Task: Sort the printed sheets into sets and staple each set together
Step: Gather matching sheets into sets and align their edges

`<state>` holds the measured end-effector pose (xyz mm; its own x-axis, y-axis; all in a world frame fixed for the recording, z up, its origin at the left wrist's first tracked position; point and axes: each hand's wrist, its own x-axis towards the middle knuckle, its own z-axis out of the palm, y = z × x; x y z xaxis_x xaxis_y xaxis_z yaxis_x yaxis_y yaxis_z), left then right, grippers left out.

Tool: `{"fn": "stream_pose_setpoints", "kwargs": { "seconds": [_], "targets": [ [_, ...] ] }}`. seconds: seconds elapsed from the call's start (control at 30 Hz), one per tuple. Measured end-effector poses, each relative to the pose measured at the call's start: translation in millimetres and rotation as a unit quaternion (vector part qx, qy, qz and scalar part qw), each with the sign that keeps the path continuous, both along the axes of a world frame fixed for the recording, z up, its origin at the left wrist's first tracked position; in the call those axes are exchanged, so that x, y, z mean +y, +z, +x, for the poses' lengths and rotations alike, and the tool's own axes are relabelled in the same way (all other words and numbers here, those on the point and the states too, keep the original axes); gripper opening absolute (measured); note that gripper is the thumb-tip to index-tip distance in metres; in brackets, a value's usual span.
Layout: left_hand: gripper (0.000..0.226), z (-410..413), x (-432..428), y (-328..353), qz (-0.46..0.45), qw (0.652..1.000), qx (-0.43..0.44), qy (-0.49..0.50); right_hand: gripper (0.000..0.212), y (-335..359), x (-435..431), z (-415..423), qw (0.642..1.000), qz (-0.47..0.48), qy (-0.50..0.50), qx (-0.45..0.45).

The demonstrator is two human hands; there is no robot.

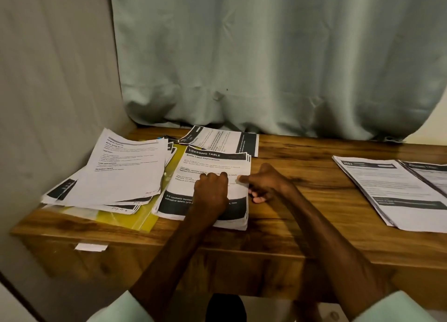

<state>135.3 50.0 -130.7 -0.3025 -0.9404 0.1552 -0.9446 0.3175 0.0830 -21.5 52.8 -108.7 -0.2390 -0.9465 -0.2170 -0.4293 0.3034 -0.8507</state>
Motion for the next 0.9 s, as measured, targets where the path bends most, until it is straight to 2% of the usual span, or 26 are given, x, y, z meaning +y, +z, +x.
{"fn": "stream_pose_setpoints", "kwargs": {
  "seconds": [0.1,0.23,0.3,0.43,0.53,0.6,0.67,0.77,0.9],
  "targets": [
    [0.063,-2.3,1.4,-0.8,-0.011,1.0,-0.017,0.002,0.027,5.2,-3.0,3.7,0.999,0.03,0.009,-0.013],
    [0.061,-0.6,1.6,-2.2,-0.023,1.0,-0.019,-0.004,0.018,5.5,-3.5,9.6,0.998,0.018,0.05,-0.027],
    [0.058,0.9,1.1,-2.3,-0.025,1.0,-0.002,-0.005,0.007,1.6,-1.1,14.9,0.998,-0.011,0.056,-0.013],
    [0.049,7.3,-0.3,-2.8,-0.023,0.995,0.09,0.02,0.009,-8.3,-7.4,20.1,0.999,-0.04,0.018,0.015],
    [0.031,12.6,-0.6,-4.5,-0.024,0.978,0.206,0.02,0.031,-8.6,-6.9,6.2,0.999,-0.046,-0.017,-0.004],
    [0.024,13.6,2.3,-6.5,-0.039,0.969,0.245,0.003,0.037,-5.9,2.1,-12.8,0.998,-0.055,-0.036,-0.012],
    [0.018,12.1,4.8,-8.0,-0.06,0.963,0.263,-0.019,0.034,-0.2,15.0,-37.9,0.997,-0.06,-0.045,0.01],
    [0.015,-0.5,10.9,-6.6,-0.034,0.96,0.277,-0.034,0.024,5.1,38.7,-93.9,0.995,-0.059,-0.05,0.07],
    [0.016,-30.9,23.4,-7.8,0.014,0.968,0.244,-0.054,0.053,0.7,65.2,-155.3,0.976,-0.011,-0.102,0.193]
  ]
}}
